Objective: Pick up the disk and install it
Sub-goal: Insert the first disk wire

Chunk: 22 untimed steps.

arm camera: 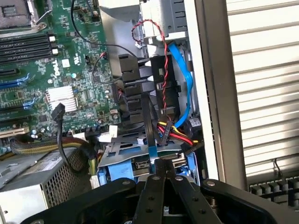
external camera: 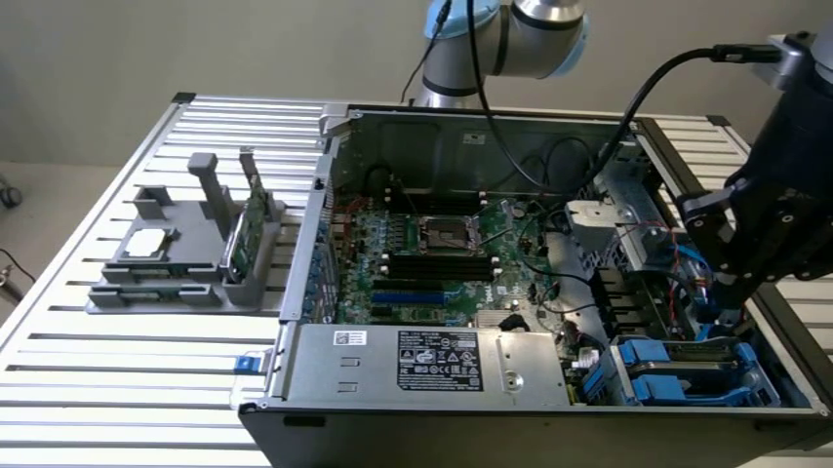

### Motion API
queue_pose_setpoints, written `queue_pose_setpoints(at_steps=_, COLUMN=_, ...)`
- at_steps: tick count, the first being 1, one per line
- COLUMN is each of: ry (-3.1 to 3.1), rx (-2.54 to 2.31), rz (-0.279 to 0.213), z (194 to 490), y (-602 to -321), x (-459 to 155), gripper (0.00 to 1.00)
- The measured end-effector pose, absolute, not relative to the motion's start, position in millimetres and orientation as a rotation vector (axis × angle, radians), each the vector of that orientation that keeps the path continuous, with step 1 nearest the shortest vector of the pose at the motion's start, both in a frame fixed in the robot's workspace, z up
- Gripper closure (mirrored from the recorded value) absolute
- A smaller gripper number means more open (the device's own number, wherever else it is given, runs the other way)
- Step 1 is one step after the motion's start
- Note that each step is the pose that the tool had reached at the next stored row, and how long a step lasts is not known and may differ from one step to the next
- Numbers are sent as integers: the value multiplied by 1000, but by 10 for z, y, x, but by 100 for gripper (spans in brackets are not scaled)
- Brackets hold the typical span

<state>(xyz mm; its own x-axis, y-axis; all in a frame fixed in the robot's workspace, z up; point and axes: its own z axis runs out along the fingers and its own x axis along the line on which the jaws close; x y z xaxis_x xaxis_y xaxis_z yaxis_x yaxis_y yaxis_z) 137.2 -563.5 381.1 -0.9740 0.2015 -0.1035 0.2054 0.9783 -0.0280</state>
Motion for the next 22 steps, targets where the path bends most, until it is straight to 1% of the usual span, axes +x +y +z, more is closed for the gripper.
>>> queue_pose_setpoints(at_steps=11, ry=3015, rx=403, rz=-63, z=3795, y=-5628, x=1505, gripper=89)
queue_pose_setpoints(at_steps=22, ry=2980, rx=626, rz=-75, z=3626, y=-5629, x=1543, gripper=89)
